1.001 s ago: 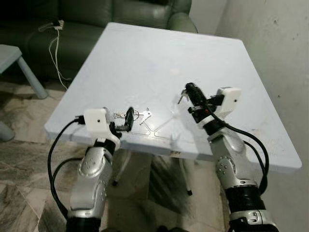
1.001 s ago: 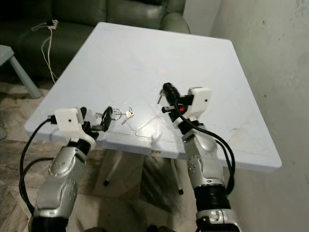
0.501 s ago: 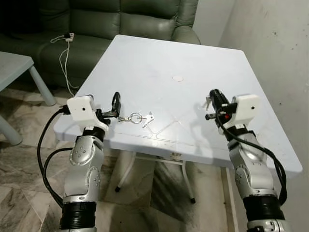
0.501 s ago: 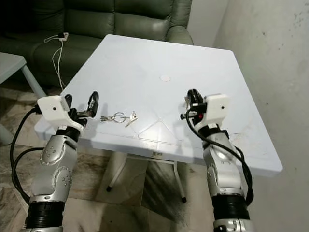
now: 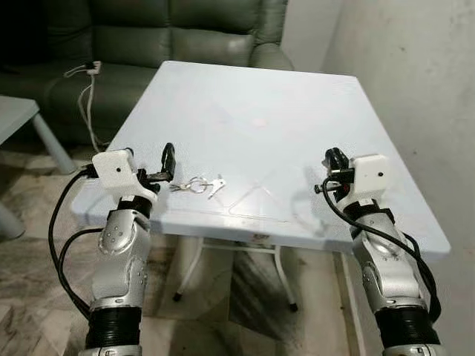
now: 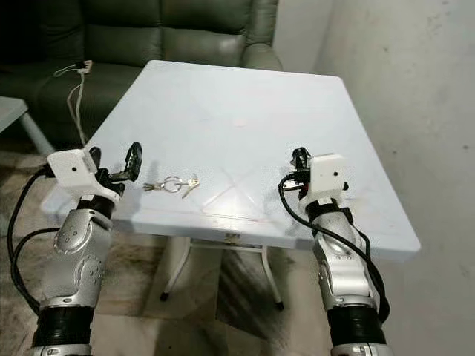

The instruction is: Hang keys on a hook

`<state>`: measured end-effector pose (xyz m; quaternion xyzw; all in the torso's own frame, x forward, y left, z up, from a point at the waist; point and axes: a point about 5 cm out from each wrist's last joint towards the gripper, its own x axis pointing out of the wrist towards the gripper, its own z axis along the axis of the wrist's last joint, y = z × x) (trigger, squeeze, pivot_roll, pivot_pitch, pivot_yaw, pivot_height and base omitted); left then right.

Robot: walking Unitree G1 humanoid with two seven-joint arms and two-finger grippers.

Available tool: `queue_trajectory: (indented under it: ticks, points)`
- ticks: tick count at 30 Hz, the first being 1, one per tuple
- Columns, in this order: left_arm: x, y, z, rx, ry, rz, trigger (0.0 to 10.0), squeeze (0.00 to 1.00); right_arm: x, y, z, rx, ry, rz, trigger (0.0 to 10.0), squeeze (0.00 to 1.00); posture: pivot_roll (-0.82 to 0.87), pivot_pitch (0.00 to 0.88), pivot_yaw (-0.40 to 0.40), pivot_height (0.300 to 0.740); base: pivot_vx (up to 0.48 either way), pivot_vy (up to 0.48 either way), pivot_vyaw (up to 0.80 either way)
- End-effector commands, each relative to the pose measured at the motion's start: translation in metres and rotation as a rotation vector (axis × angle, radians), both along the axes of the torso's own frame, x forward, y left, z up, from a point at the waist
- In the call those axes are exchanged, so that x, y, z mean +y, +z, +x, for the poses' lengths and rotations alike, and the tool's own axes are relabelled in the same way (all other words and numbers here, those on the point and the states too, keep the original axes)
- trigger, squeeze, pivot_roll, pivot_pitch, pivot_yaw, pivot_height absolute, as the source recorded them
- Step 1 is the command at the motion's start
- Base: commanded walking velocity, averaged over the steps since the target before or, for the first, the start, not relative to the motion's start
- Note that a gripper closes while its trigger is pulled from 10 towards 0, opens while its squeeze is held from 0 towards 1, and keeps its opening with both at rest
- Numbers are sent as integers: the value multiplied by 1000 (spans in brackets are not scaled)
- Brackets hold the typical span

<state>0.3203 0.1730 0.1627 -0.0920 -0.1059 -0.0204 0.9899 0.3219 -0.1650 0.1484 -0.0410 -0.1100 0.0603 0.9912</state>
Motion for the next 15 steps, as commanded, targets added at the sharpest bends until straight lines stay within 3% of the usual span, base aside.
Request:
queue_trajectory:
  ticks: [1,15]
  points:
    - [-1,2,3,-11,-10,8,10000,0,-1,3,3,-2,-15,-3,10000,0,40,0,-66,740,0,0,-681]
    - [-3,-3,2,7,-1,-14,10000,0,4,2,2,7,1,-11,10000,0,42,0,-74,740,0,0,-684]
